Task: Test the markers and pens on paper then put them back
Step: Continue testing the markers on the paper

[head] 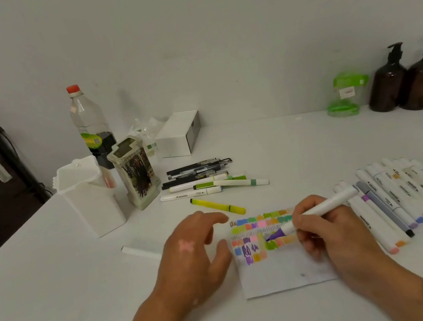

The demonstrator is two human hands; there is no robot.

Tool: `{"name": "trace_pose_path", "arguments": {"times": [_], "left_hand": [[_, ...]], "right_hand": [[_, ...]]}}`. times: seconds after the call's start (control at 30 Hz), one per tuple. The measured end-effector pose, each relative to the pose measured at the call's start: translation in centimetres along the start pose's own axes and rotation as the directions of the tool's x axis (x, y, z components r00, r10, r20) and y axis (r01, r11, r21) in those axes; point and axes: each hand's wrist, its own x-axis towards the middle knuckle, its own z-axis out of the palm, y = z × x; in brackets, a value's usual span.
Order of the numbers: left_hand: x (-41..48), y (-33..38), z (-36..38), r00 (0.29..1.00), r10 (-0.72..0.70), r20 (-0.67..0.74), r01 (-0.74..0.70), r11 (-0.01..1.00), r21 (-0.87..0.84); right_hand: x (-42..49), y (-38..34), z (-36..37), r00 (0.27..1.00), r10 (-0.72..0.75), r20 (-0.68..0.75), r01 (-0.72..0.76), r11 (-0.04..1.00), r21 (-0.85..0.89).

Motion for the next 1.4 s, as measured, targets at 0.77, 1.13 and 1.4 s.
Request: {"name": "trace_pose_path", "arguments": {"times": [0.77,1.13,1.4], "left_hand": [[7.4,-5.6,2.9,0.954,-0.088,0.287,-0.007,0.949,0.314],[9.2,-6.5,4.9,0.963,-0.196,0.186,0.134,0.945,0.300],[4.1,-2.0,2.8,0.978,-0.017,0.206,0.022,1.000,-0.020]], "right_hand": [[0.0,0.3,-0.8,0.998,0.043,0.038,-0.039,0.995,-0.089],[-0.1,-0.3,-0.7,0.996,0.062,0.060,-0.056,0.995,-0.088],[-0.2,-0.5,-0.5,0.997,0.068,0.039,-0.064,0.993,-0.098]]}}
